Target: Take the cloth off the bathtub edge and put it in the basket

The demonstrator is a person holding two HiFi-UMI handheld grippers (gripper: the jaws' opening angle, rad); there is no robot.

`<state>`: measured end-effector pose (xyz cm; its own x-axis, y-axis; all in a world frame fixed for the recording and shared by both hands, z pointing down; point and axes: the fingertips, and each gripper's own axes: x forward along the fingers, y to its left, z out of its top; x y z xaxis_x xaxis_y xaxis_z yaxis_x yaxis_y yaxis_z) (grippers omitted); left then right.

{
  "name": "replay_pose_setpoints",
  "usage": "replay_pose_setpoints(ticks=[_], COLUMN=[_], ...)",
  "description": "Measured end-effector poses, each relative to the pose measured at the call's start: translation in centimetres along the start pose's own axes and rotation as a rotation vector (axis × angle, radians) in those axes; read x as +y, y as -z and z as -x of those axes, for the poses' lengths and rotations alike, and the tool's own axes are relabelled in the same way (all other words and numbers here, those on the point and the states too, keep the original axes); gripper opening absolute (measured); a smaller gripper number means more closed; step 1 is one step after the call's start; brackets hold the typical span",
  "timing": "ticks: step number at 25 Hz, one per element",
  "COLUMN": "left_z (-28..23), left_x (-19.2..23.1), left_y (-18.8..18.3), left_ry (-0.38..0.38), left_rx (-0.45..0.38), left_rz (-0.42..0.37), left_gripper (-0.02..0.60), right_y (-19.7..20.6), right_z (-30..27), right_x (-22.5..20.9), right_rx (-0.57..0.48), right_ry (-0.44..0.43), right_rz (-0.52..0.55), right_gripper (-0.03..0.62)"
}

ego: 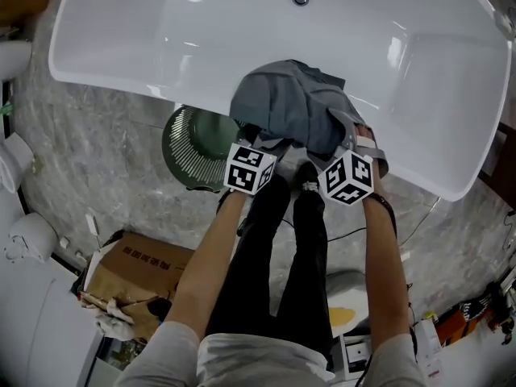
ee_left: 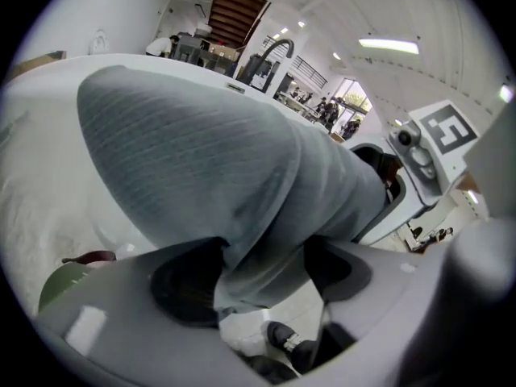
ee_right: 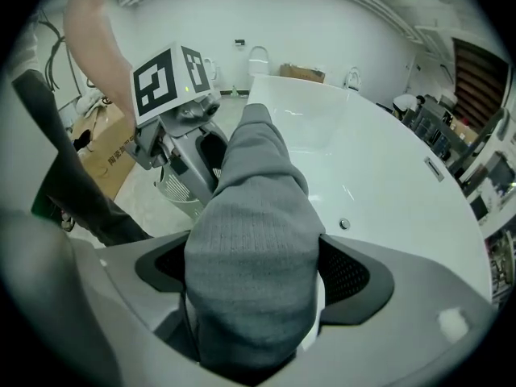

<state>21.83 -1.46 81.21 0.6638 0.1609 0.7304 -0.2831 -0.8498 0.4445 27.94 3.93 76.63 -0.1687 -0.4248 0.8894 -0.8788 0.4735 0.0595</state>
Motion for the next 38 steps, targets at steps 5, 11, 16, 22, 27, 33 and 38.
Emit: replay_pose_setpoints(ticks=[5, 11, 16, 22, 27, 33, 38], left_z=[0.5, 3.3, 7.1, 13.3, 18.8, 26.2, 31.4], left_x=[-1.2, -3.5, -5.7, -6.3, -6.2, -6.4, -3.4], left_y=[-1.2, -2.9, -4.4, -6.7, -5.9, -4.5, -0.3], left_ry=[-0.003, 0.023, -0.021, -0.162, -0.271, -0.366, -0.502], left_rx=[-0.077, -0.154, -0.275, -0.419, -0.477, -0.534, -0.556], left_rz=[0.011, -0.059, -0.089, -0.093, -0.086, -0.142, -0.02], left_gripper=[0.192, 0.103, 0.103, 0.103, 0.103, 0.15, 0.339], right_y=[0.1, -1.1, -2.6, -7.9, -13.6, -21.5, -25.9], right_z=[0.6, 3.2, 6.8, 10.2, 12.2, 16.7, 20.3], right_x=[0.1, -0.4, 0.2, 2.0, 6.0, 10.3, 12.0], right_rx=[0.002, -0.053, -0.143, -0.315, -0.435, -0.653, -0.731], right_ry=[0.056, 0.145, 0.168, 0.109, 0.02, -0.188, -0.288], right_rz=[0.034, -0.018, 0.001, 0.041, 0.146, 0.129, 0.218], right_gripper=[0.335, 0.279, 0.138, 0.104, 0.104, 0.103, 0.101])
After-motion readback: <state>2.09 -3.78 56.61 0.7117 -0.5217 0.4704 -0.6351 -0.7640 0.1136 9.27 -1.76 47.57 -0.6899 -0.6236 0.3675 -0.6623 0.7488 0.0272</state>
